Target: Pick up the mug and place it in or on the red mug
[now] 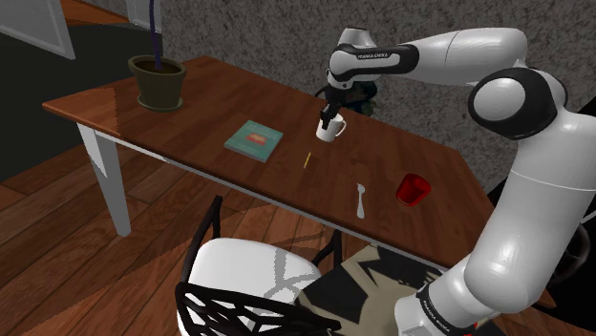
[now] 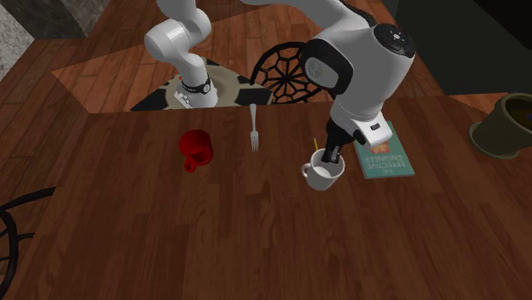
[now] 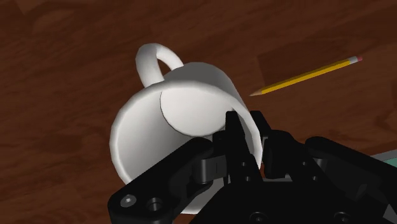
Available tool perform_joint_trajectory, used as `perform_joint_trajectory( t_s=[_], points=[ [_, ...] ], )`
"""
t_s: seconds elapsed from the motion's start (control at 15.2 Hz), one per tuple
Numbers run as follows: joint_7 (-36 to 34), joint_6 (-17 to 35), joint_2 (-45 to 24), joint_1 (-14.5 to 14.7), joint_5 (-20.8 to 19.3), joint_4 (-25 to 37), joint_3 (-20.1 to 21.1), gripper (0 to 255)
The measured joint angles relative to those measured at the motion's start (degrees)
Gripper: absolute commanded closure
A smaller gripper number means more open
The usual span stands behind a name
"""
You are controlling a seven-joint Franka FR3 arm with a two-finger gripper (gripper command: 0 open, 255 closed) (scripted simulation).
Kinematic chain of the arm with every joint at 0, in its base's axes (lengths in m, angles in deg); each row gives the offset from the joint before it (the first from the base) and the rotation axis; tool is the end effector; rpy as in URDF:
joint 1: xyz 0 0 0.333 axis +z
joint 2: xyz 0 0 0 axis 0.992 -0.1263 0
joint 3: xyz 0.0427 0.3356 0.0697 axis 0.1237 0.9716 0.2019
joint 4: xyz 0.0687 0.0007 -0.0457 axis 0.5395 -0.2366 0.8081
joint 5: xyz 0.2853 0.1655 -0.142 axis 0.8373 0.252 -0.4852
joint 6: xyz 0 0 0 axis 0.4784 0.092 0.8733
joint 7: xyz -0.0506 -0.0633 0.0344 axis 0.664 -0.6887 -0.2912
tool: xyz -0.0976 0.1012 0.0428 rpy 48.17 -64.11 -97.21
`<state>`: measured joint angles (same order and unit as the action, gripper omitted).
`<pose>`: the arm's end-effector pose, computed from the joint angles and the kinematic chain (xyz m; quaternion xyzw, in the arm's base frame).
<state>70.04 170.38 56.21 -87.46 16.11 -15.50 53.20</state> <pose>0.6402 -0.0829 0.4120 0.9864 0.1599 -0.0195 0.0321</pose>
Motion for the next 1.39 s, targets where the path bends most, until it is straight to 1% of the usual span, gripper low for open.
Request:
perform_joint_trajectory(
  t_s=[0.73,1.32,1.39],
  points=[
    [0.37,-7.83,1.43,0.10,0.09,6.40,0.03,255],
    [0.79,-14.53,1.40,0.10,0.17,13.16,0.01,255],
    [1.02,-14.38,2.60,-0.04,0.13,11.79,-0.07,255]
  ],
)
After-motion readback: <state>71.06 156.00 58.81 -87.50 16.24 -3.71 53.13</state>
